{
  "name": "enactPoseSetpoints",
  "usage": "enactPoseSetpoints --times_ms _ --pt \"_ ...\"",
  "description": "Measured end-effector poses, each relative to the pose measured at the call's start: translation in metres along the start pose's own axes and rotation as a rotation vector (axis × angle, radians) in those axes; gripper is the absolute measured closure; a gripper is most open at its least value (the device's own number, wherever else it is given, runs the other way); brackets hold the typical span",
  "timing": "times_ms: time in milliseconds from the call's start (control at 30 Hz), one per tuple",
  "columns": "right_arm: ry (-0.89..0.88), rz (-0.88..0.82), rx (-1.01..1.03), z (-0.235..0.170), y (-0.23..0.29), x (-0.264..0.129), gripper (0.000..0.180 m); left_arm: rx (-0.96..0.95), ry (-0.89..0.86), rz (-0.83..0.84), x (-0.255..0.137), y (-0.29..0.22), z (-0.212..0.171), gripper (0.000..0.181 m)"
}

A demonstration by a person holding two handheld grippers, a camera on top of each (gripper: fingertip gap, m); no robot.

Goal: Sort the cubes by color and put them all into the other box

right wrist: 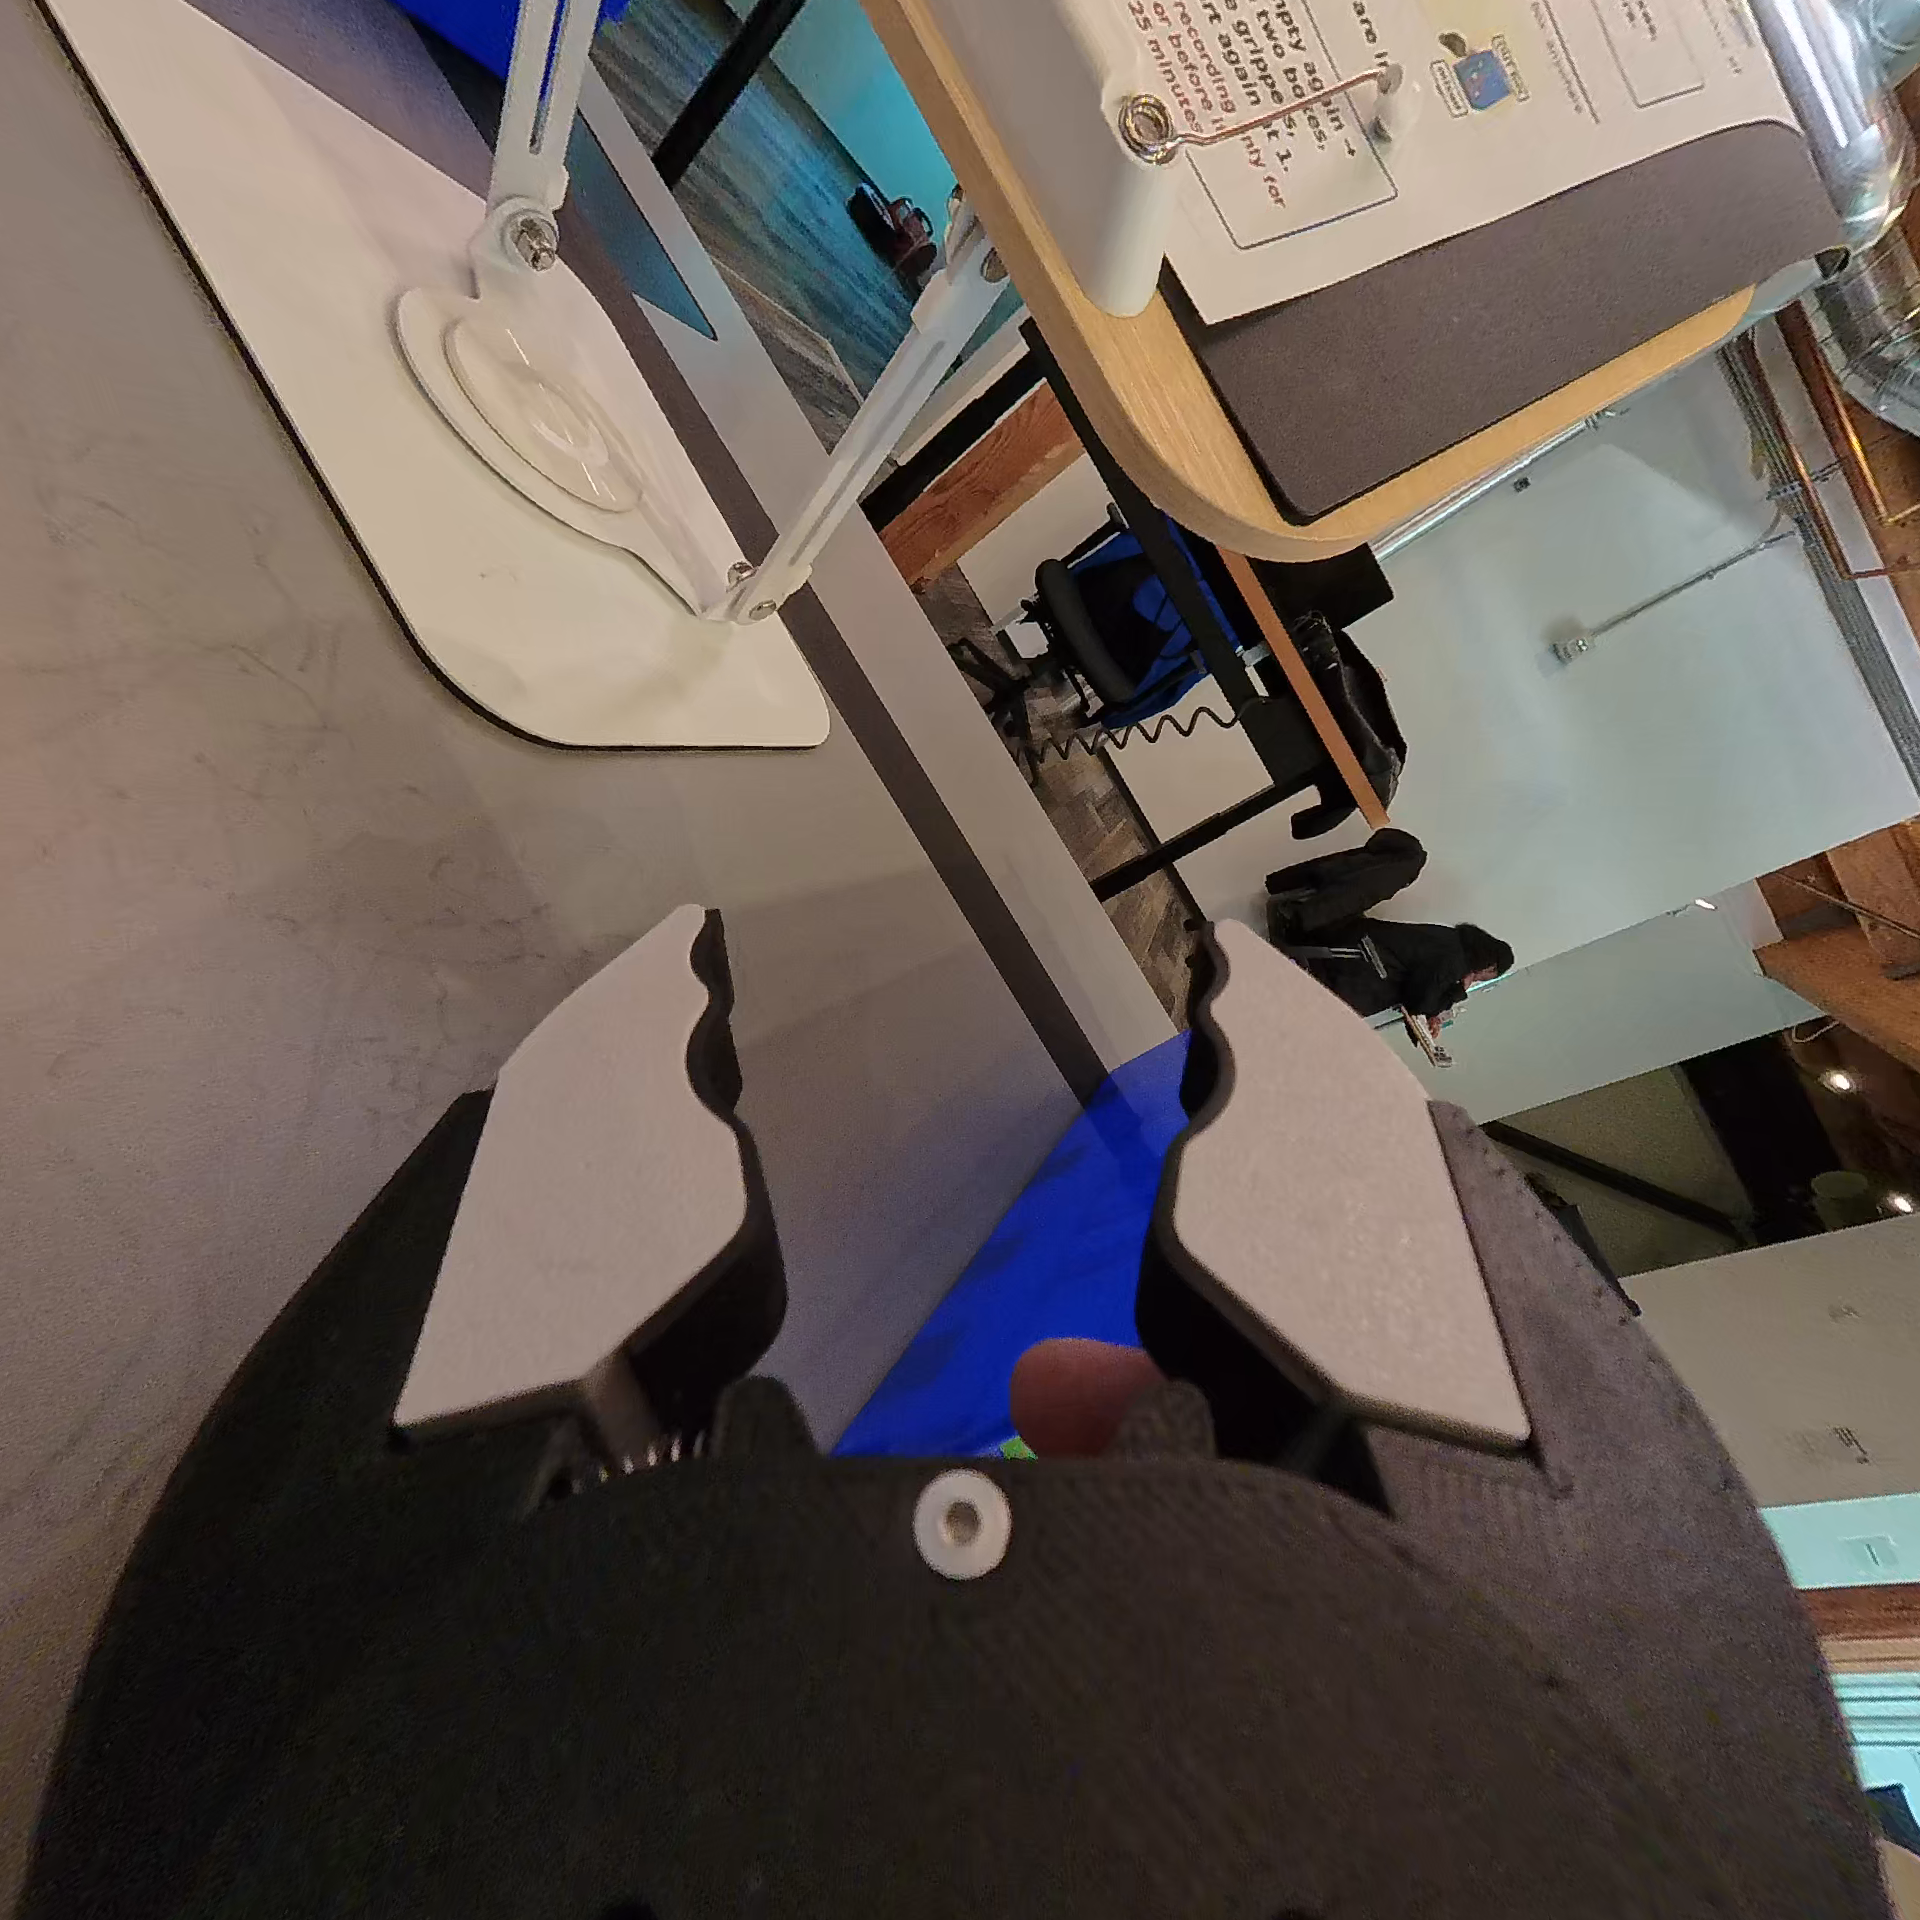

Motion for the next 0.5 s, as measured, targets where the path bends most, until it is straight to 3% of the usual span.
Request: enactPoseSetpoints --times_ms 500 --pt "-0.044 -0.01 -0.048 0.011 0.005 -0.006 0.097 0.011 0.061 0.016 -0.043 -0.05 0.01 0.138"
Point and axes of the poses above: each gripper's, where its closed fingertips meet, x out along the fingers, z out of its top, y = z × x across the jaws, the point moved 10 cm from there along -x, back along the fingers, and after that the axes turned 11 degrees about x, right-handed, at the moved point
